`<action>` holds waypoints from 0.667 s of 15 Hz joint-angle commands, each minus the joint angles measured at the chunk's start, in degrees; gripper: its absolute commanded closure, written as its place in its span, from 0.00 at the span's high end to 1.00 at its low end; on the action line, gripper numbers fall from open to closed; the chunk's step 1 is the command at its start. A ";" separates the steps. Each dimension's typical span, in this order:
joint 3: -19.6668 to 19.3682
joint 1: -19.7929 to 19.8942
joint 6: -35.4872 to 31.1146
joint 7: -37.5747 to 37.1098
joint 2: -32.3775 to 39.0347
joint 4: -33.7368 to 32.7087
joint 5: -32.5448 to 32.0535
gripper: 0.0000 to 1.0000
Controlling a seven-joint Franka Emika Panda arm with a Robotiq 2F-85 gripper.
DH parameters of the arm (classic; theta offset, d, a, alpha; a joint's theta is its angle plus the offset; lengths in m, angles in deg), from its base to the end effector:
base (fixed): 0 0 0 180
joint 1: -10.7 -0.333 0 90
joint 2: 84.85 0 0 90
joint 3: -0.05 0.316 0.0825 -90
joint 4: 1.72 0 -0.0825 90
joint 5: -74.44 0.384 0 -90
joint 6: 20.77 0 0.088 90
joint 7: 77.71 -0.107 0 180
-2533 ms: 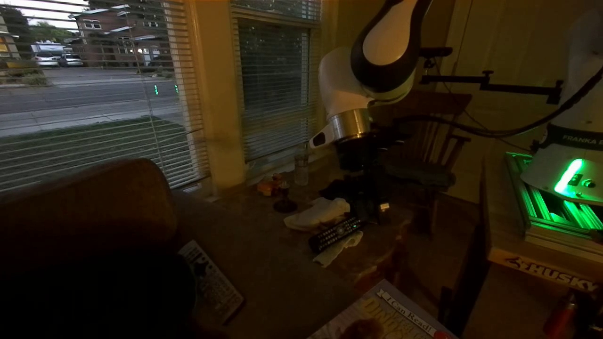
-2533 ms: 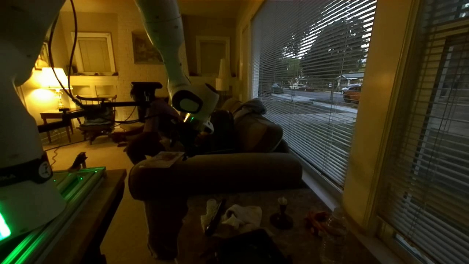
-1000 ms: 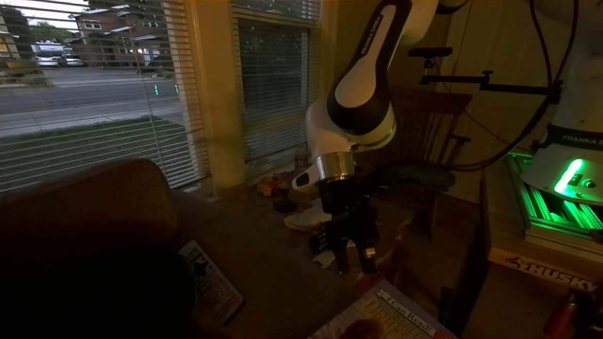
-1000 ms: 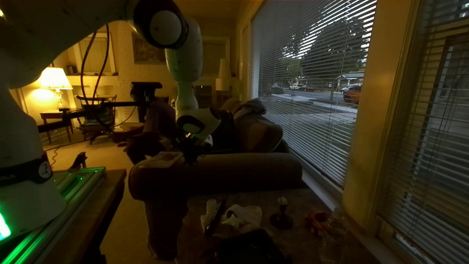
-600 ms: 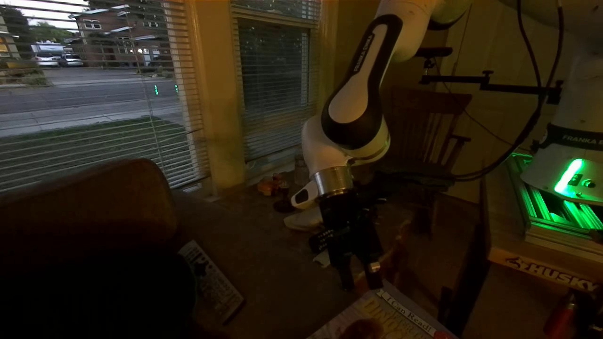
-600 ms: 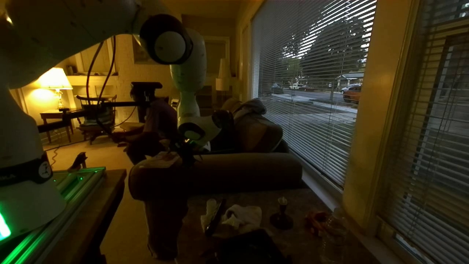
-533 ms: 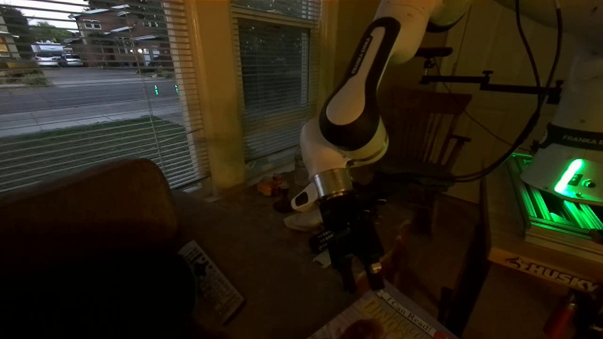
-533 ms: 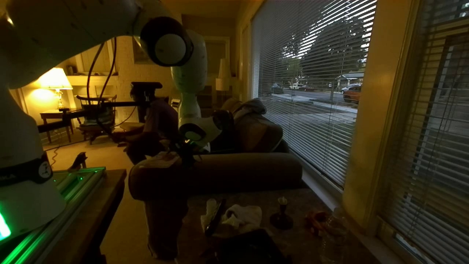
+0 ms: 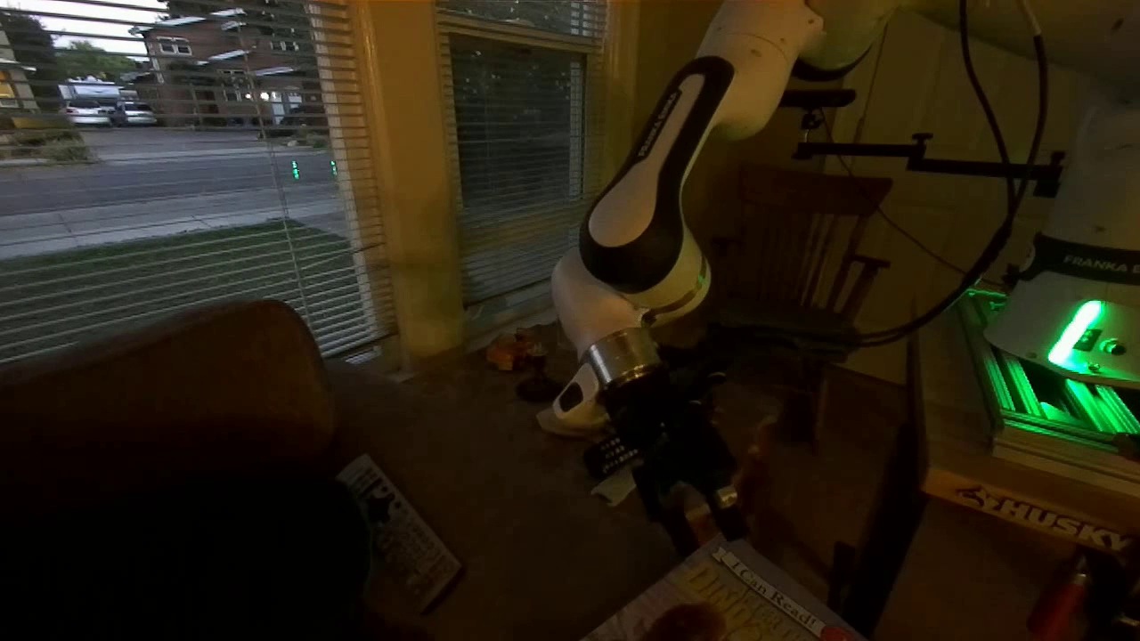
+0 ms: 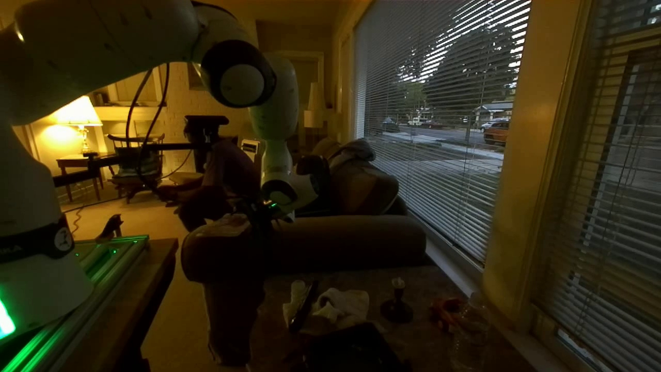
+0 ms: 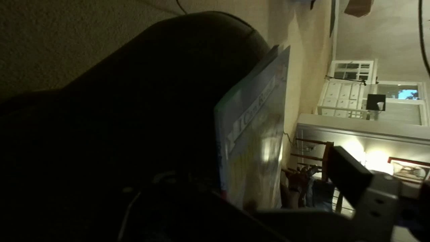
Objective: Put the book on the shelf.
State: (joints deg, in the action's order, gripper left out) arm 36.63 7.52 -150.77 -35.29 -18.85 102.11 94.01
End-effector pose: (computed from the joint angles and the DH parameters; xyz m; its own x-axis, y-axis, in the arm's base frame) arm 0.4006 0.3882 -0.0026 0.5443 0.8374 -0.0505 0.4295 -0.3299 -0.8407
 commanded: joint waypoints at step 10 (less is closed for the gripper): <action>-2.57 -3.10 10.59 -1.49 4.57 -8.05 0.44 0.47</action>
State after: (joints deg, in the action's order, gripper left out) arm 34.34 5.70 -141.32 -36.00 -15.93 97.02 94.08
